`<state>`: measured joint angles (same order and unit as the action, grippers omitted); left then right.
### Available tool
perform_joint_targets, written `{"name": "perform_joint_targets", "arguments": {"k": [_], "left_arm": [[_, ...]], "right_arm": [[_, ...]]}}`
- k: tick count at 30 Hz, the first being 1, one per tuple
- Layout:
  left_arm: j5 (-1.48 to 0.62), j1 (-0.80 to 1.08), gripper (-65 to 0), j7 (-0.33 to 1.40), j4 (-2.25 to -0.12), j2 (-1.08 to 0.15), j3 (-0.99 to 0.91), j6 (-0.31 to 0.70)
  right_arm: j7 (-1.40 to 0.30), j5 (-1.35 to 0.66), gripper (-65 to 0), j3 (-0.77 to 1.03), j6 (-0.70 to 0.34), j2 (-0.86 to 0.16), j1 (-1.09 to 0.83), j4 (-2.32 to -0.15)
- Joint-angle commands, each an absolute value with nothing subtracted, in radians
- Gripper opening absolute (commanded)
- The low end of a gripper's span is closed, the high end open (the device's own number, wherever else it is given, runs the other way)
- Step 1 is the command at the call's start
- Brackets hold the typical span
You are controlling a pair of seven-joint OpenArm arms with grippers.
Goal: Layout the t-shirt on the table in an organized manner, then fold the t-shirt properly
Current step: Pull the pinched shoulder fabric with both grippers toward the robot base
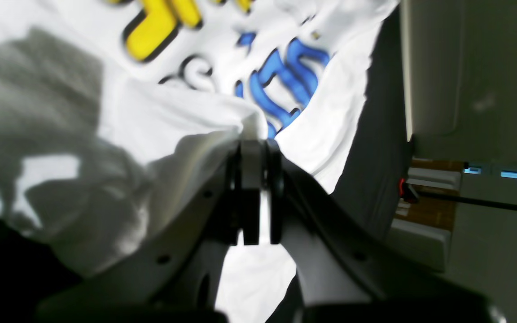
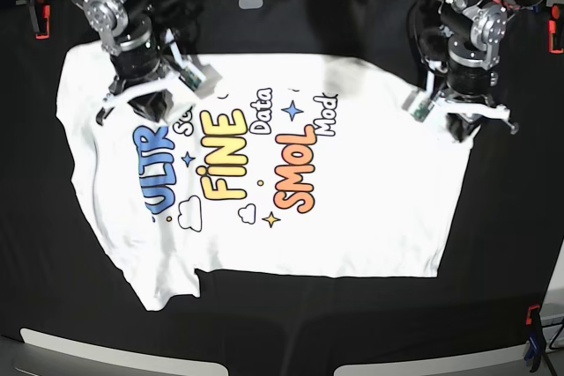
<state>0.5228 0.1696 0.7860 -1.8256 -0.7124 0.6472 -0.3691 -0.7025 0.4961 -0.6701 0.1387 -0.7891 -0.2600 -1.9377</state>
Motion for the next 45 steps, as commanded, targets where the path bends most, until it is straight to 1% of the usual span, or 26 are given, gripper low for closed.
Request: {"name": "perform_joint_targets", "arguments": {"k": [1, 4, 9, 13, 17, 24, 32, 39, 41, 43, 45], "left_arm": [[0.544, 0.157, -65.0, 0.775, -1.839, -0.725, 0.633, -0.408], [0.536, 0.157, -65.0, 0.785, -1.839, -0.725, 0.608, -0.408], [0.435, 0.159, -65.0, 0.775, -1.839, -0.726, 0.558, -0.408], [0.407, 0.163, -65.0, 0.757, -1.839, -0.726, 0.552, -0.408], [0.321, 0.164, -65.0, 0.699, -1.839, -0.725, 0.552, -0.404], [0.32, 0.163, -65.0, 0.687, -1.839, -0.726, 0.552, -0.405], [0.336, 0.163, -65.0, 0.71, -1.815, -0.724, 0.552, -0.405], [0.34, 0.163, -65.0, 0.542, -1.66, -0.681, 0.55, -0.405], [0.38, 0.163, -65.0, 0.484, -1.623, -0.664, 0.55, -0.405], [0.445, 0.157, -65.0, 0.461, -1.603, -0.647, 0.55, -0.405], [0.46, 0.141, -65.0, 0.463, -1.595, -0.637, 0.55, -0.405]], "right_arm": [[-0.693, 0.515, -65.0, -0.66, 0.152, -0.797, -0.246, -1.953], [-0.693, 0.515, -65.0, -0.66, 0.152, -0.786, -0.232, -1.953], [-0.693, 0.515, -65.0, -0.66, 0.152, -0.778, -0.23, -1.952], [-0.693, 0.516, -65.0, -0.653, 0.153, -0.778, -0.23, -1.952], [-0.693, 0.516, -65.0, -0.629, 0.159, -0.778, -0.23, -1.952], [-0.71, 0.515, -65.0, -0.575, 0.21, -0.772, -0.23, -1.952], [-0.765, 0.515, -65.0, -0.569, 0.21, -0.773, -0.23, -1.952], [-0.759, 0.515, -65.0, -0.569, 0.21, -0.772, -0.23, -1.952], [-0.759, 0.507, -65.0, -0.569, 0.21, -0.772, -0.23, -1.952], [-0.75, 0.482, -65.0, -0.569, 0.21, -0.772, -0.23, -1.952], [-0.739, 0.463, -65.0, -0.569, 0.209, -0.772, -0.23, -1.952]]}}
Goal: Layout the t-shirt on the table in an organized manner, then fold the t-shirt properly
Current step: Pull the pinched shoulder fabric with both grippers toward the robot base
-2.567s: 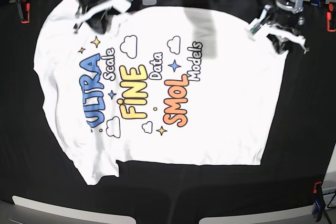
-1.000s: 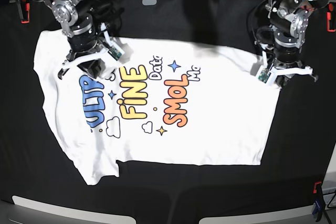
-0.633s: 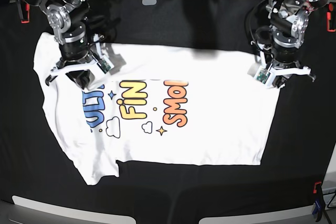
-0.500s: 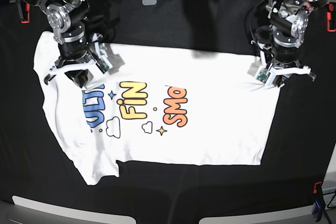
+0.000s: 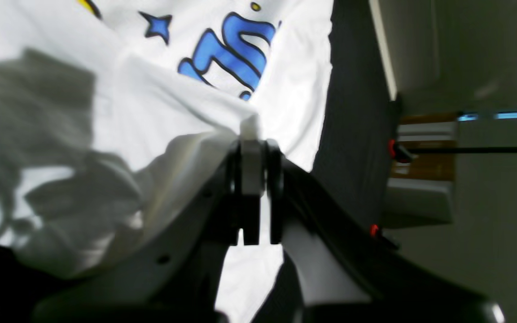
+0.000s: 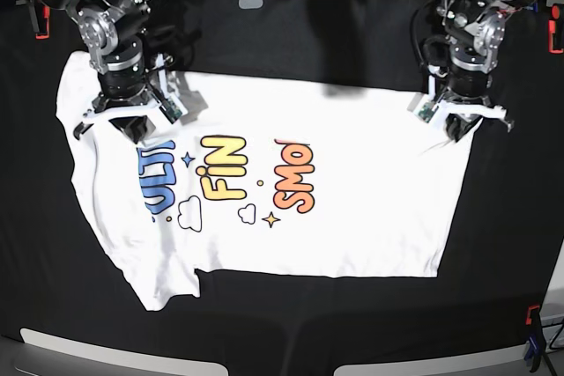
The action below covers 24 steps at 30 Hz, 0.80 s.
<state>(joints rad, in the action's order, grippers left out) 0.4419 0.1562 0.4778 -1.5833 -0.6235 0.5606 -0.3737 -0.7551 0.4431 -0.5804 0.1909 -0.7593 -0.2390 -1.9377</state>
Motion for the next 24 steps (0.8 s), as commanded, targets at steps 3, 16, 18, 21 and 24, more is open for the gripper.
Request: {"name": "perform_joint_targets", "arguments": {"k": [3, 16, 18, 21, 24], "left_arm": [[0.459, 0.104, -65.0, 0.485, -1.584, -0.632, 0.55, -0.405], [0.32, 0.047, -41.6, 0.504, -1.55, -0.632, 0.55, -0.406], [0.32, 0.047, -41.7, 0.504, -1.55, -0.632, 0.55, -0.407], [0.319, 0.047, -41.7, 0.505, -1.55, -0.632, 0.551, -0.407], [0.319, 0.047, -41.7, 0.508, -1.55, -0.632, 0.551, -0.407]], "right_arm": [[-0.738, 0.464, -65.0, -0.569, 0.209, -0.773, -0.23, -1.952], [-0.739, 0.464, -65.0, -0.569, 0.209, -0.773, -0.23, -1.952], [-0.741, 0.464, -65.0, -0.569, 0.208, -0.772, -0.23, -1.952], [-0.743, 0.465, -60.4, -0.569, 0.208, -0.772, -0.23, -1.952], [-0.741, 0.471, -38.1, -0.569, 0.209, -0.772, -0.23, -1.952]]}}
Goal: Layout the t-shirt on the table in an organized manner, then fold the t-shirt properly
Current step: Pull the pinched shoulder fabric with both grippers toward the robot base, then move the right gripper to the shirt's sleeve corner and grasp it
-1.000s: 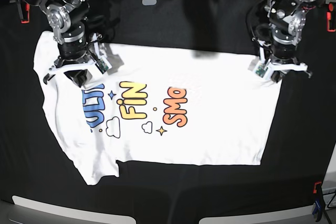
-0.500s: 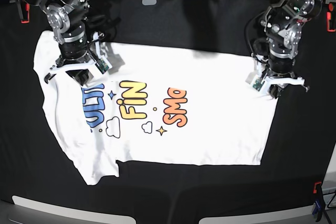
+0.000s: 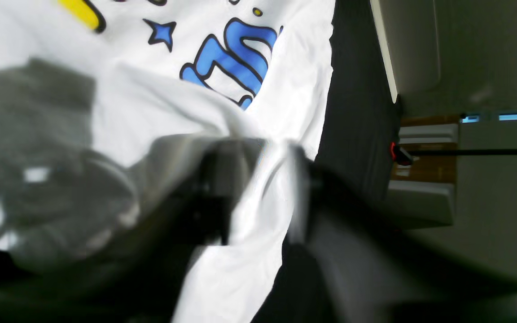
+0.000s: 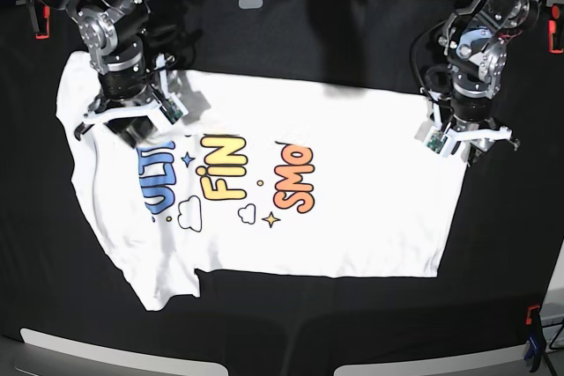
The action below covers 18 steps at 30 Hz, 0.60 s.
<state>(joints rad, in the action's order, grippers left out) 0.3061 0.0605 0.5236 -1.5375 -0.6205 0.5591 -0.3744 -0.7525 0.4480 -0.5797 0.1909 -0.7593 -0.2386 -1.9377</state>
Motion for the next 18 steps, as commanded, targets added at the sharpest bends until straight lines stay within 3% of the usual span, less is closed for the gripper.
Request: {"name": "perform_joint_targets", "arguments": {"k": [1, 3, 7, 14, 18], "left_arm": [[0.319, 0.047, -41.7, 0.51, -1.55, -0.632, 0.55, -0.407], [0.32, 0.047, -41.7, 0.523, -1.55, -0.632, 0.55, -0.407], [0.32, 0.047, -41.7, 0.561, -1.55, -0.632, 0.551, -0.407], [0.32, 0.047, -41.7, 0.575, -1.55, -0.632, 0.551, -0.407], [0.32, 0.047, -41.7, 0.575, -1.55, -0.631, 0.55, -0.407]], "right_arm": [[-0.74, 0.471, -32.5, -0.569, 0.21, -0.772, -0.23, -1.952], [-0.748, 0.471, -28.4, -0.569, 0.209, -0.772, -0.23, -1.953], [-0.797, 0.472, -28.4, -0.57, 0.208, -0.773, -0.262, -1.969], [-0.741, 0.683, -28.6, -0.57, 0.21, -0.776, -0.535, -2.117], [-0.842, 0.704, -28.6, -0.569, 0.245, -0.776, -0.651, -2.127]]}}
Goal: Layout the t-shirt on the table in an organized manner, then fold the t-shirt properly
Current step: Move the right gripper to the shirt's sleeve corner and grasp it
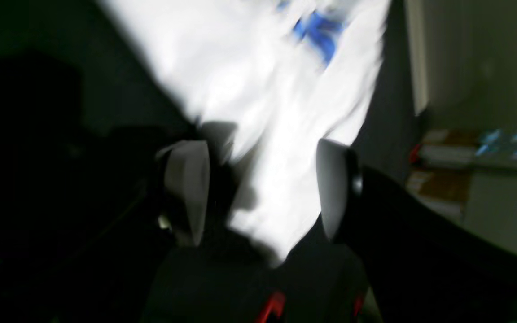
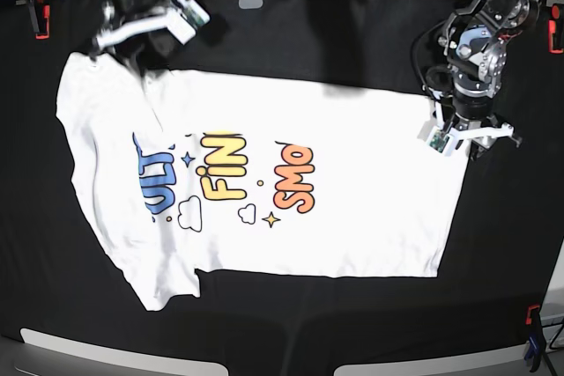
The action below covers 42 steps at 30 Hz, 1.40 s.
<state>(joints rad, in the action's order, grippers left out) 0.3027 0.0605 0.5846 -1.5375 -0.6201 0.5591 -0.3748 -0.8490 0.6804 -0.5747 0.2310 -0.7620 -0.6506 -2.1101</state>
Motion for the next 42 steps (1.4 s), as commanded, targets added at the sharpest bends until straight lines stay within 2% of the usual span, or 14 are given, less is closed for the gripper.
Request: {"name": "perform_joint_targets", "arguments": {"k": [1, 5, 14, 19, 24, 32, 37, 42], "left_arm": [[0.32, 0.047, -41.7, 0.575, -1.55, -0.631, 0.551, -0.406], [0.32, 0.047, -41.7, 0.575, -1.55, -0.626, 0.551, -0.406], [0.32, 0.047, -41.7, 0.575, -1.55, -0.626, 0.551, -0.406], [0.32, 0.047, -41.7, 0.561, -1.55, -0.626, 0.551, -0.407], [0.32, 0.047, -41.7, 0.56, -1.55, -0.626, 0.551, -0.407], [0.32, 0.047, -41.7, 0.56, -1.55, -0.626, 0.551, -0.407], [0.32, 0.047, -41.7, 0.556, -1.55, -0.626, 0.551, -0.407], [0.32, 0.047, -41.7, 0.557, -1.55, -0.626, 0.551, -0.407]], "right_arm": [[-0.875, 0.704, -28.6, -0.567, 0.273, -0.776, -0.665, -2.126], [-0.936, 0.693, -28.6, -0.544, 0.367, -0.76, -0.688, -2.126], [-0.872, 0.435, -28.6, -0.377, 0.342, -0.629, -0.694, -2.126], [-0.761, 0.221, -28.6, -0.222, 0.213, -0.574, -0.701, -2.126], [-0.733, -0.057, -28.6, -0.079, -0.018, -0.551, -0.699, -2.126], [-0.734, -0.302, -28.6, 0.161, -0.151, -0.555, -0.699, -2.126], [-0.796, -0.522, -28.6, 0.326, -0.285, -0.554, -0.699, -2.119], [-0.831, -0.709, -28.6, 0.436, -0.403, -0.531, -0.669, -1.975]]}}
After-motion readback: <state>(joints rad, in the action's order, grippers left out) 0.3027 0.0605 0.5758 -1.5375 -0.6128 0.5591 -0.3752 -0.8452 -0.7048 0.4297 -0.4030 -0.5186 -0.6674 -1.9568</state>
